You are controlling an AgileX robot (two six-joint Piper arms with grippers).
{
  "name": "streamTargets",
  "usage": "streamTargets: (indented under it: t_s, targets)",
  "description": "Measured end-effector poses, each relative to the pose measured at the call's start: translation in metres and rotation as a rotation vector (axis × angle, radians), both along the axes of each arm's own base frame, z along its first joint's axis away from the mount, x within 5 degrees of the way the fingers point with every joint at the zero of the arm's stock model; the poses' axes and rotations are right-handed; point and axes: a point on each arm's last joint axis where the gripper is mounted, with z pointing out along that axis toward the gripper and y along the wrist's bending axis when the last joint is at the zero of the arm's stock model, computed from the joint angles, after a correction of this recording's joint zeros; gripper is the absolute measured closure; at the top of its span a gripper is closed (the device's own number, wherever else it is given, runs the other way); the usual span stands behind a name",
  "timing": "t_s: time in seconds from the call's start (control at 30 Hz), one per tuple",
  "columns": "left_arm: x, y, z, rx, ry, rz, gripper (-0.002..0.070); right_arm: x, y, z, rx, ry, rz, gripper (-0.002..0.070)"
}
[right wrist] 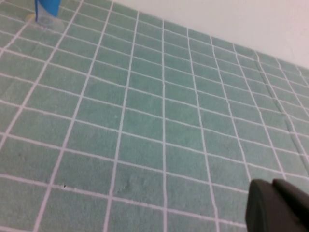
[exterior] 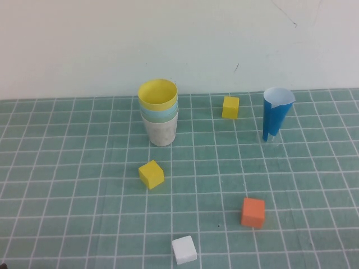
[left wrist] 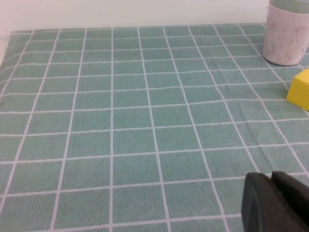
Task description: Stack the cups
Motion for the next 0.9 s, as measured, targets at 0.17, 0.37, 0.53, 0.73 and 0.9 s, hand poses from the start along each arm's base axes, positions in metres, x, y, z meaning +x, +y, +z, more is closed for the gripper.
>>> streamTargets:
  t_s: [0.17,0.37,0.53,0.73,0.9]
  targets:
    - [0.0000,0.0000,0.0000,0.000,0.000,0.000,0.0677,0.0000,0.0005,-0.0003,0.013,0.002,0.002,0.0678]
    - [0.0000,0.0000,0.0000,0.000,0.000,0.000,0.0677,-0.0001,0.0006,-0.0004,0.026,0.002,-0.001,0.0678]
    - [0.0000,0.0000,0.0000,0.000,0.000,0.000,0.0677,0.0001,0.0018,-0.0002,0.245,-0.020,-0.062,0.0678]
    - [0.0000,0.0000,0.0000,0.000,0.000,0.000,0.0677,0.0001,0.0022,-0.0003,0.342,-0.026,-0.091,0.0678]
    - [0.0000,0.0000,0.0000,0.000,0.000,0.000,0.0677,-0.0004,-0.0006,-0.0009,0.269,-0.017,-0.100,0.0678]
